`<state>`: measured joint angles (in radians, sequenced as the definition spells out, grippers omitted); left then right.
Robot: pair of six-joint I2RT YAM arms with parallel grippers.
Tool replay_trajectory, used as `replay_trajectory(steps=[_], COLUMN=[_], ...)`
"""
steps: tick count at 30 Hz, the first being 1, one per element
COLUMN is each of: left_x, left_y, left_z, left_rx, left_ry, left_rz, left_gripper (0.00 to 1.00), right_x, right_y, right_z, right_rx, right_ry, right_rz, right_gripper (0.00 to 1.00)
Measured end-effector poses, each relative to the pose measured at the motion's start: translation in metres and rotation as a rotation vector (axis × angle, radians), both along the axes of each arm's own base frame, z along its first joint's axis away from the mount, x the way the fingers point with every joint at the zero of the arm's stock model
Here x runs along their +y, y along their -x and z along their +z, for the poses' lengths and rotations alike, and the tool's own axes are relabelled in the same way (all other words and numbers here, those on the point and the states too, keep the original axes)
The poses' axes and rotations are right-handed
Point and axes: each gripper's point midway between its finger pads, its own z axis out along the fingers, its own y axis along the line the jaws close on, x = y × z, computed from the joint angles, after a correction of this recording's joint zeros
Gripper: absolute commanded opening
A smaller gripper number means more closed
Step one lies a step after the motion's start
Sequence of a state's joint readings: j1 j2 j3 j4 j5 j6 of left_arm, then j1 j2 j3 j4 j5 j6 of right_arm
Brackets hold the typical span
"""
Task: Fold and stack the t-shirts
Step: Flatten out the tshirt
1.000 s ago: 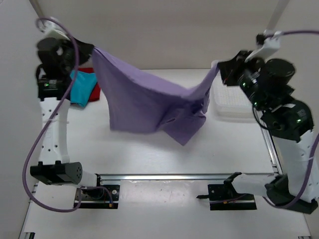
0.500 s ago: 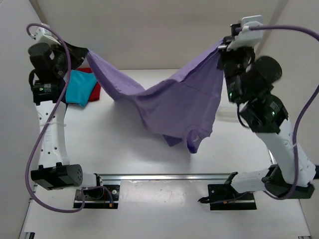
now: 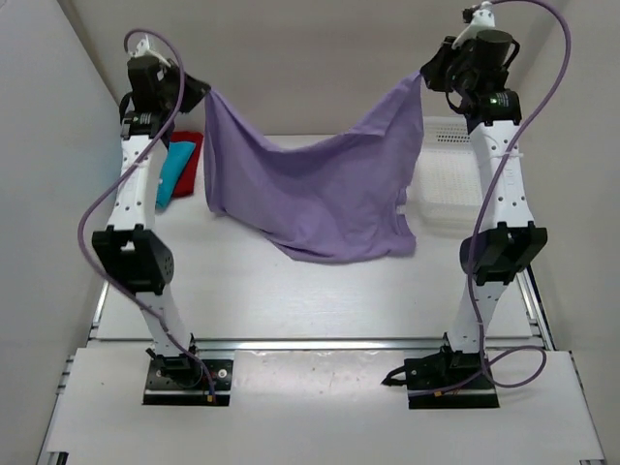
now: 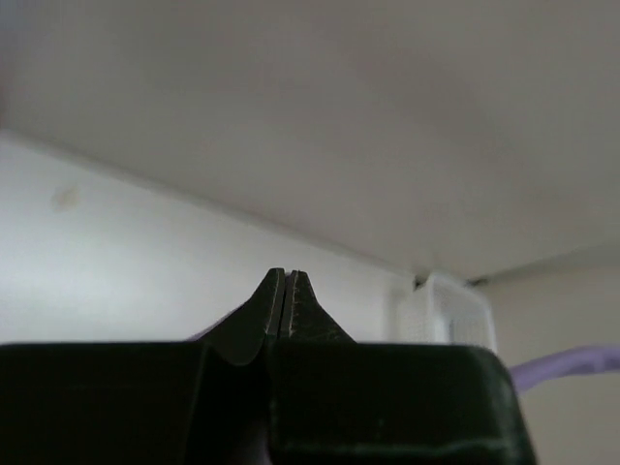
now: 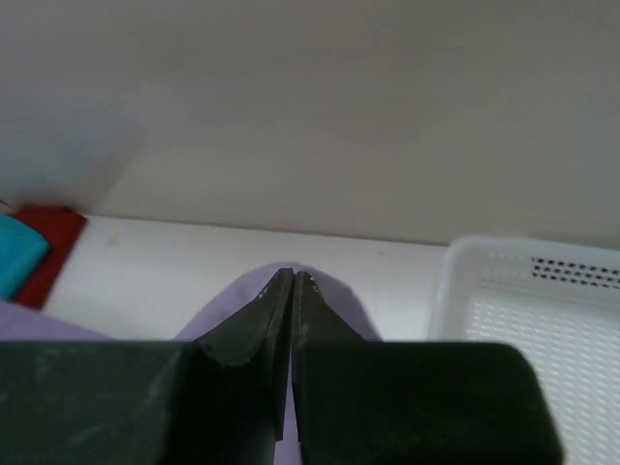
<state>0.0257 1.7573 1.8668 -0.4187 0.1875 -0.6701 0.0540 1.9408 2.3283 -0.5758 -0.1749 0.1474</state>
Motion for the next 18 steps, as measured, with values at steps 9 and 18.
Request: replay_trajectory(steps=[9, 18], left_x=[0.016, 0.082], left_y=[-0.066, 0.001], left_z=[0.075, 0.155], left_rx=[-0.196, -0.379], left_ry=[0.157, 0.139], left_rz=[-0.012, 0.090], left_gripper=[0.00, 0.00], right_x=[-0.049, -0.020], right_y=[0.004, 0.112], right_z=[0.122, 0.205], right_rx=[-0.347, -0.532], right_ry=[-0.231, -0.158], right_rz=[0.046, 0.149], right_gripper=[0.00, 0.00])
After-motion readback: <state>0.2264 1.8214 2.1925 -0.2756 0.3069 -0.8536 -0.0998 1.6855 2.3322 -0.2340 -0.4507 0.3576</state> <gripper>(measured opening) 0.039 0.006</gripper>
